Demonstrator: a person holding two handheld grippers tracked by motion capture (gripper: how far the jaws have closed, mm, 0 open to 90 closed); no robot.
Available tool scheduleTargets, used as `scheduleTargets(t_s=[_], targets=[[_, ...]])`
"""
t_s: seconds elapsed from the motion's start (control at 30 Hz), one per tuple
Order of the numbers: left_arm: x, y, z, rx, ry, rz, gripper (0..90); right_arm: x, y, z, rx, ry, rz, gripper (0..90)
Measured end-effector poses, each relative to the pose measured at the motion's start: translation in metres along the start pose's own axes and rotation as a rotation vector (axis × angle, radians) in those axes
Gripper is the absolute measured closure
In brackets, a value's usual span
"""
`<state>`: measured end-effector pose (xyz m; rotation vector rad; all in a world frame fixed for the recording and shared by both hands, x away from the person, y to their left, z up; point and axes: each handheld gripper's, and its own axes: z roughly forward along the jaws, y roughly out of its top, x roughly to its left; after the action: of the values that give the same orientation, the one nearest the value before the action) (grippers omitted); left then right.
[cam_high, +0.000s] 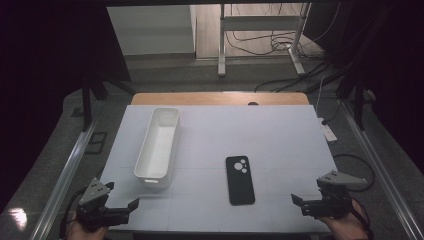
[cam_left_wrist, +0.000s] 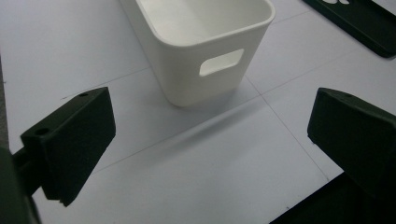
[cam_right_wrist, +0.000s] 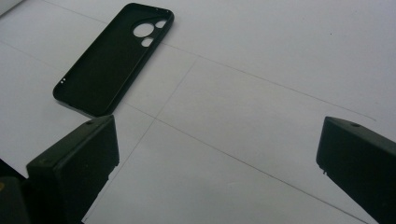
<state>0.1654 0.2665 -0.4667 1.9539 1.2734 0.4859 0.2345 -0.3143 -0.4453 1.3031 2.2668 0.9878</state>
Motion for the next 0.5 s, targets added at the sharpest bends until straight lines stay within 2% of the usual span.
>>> scheduleTargets(t_s=[0.23,0.5], targets=[[-0.0007,-0.0008,-0.0012,-0.001,-0.003,0.009,2.0,0.0001,0.0006,0.0009,-0.001,0.001,0.002,0.0],[0.0007,-0.0015,-0.002,-0.008,-0.011,-0.002,2.0,0.0006,0.0014,0.0024,0.012,0.004,-0.003,0.0]])
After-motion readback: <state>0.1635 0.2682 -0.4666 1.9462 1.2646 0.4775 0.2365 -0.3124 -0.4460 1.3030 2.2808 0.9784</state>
